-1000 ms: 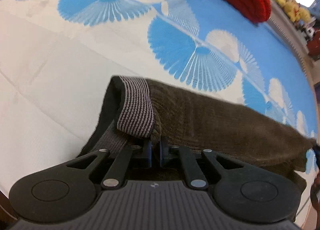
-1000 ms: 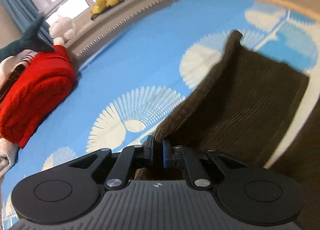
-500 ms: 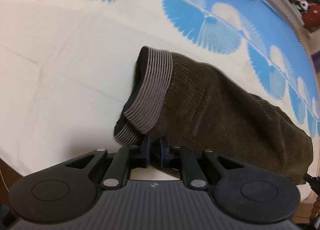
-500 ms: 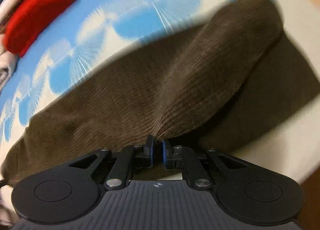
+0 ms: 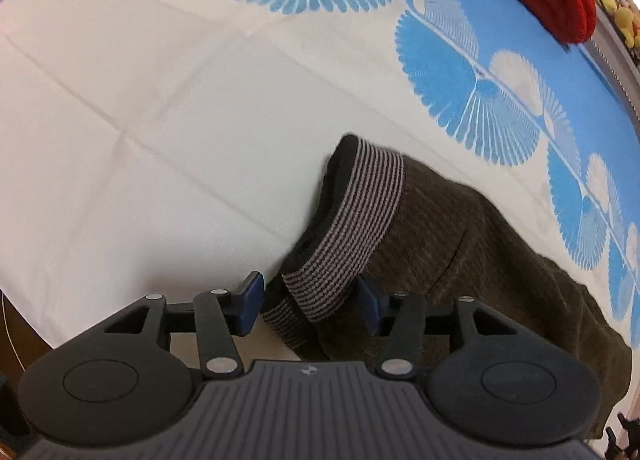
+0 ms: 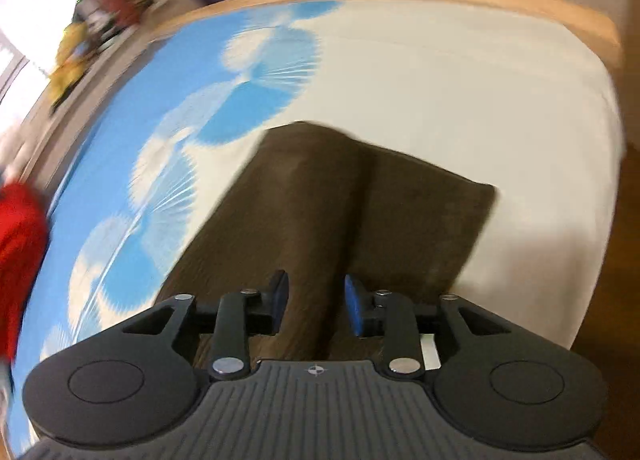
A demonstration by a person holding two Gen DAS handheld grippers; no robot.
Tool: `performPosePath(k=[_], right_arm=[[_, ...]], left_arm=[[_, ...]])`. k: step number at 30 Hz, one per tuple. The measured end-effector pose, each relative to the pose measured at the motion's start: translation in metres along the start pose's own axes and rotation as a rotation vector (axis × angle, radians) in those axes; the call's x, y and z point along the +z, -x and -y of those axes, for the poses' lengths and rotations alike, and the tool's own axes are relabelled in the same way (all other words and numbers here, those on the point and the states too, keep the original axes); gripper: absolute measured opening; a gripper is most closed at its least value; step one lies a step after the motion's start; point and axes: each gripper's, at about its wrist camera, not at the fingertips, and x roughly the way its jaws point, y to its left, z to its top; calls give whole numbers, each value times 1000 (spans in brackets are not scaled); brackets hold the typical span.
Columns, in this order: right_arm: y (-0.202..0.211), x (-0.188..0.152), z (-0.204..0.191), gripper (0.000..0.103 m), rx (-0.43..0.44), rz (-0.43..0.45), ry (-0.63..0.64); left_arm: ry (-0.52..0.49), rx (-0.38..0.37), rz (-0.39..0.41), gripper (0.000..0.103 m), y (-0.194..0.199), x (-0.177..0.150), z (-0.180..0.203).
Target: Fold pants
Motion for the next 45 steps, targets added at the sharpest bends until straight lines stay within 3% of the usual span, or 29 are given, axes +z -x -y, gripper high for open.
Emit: performPosePath(k=[4,6,9,14,16,18,21,26,29,36,41,45], right_arm=[[-26,9,21,44,24,-49,-151],[-36,4,15,44,31,-72,-158],[-46,6,3,44,18,-69,-112],[-45,6,-29,42,-31,-10,72],[-47,2,-36,24,-58,-4,115],[-47,-2,-40,13,-63,2,131],[-47,-2,-51,8,-57,35,155],[-29,-7,-77,8,66,123,183],[-30,-15,-93,8,134,113,244],[-45,-27,-115,8,135,53,339],[-38,-39,-134,8,131,95,403],[-23,-44,-149,8,237,137,431]], left_arm=[[-26,-1,1,56,-3,5,6],[-29,3,4,56,-5,6,8],[-40,18,6,56,-6,6,13],[-36,19,6,56,-7,6,14],[-50,15,20,56,-5,7,16],[-55,19,14,56,-5,6,15],[-55,23,6,56,-6,5,14],[-52,24,6,56,-8,3,15],[-65,18,7,55,-7,2,17],[-50,18,1,47,-9,5,15],[-105,33,32,33,-5,1,21],[-90,12,43,31,-1,3,19]])
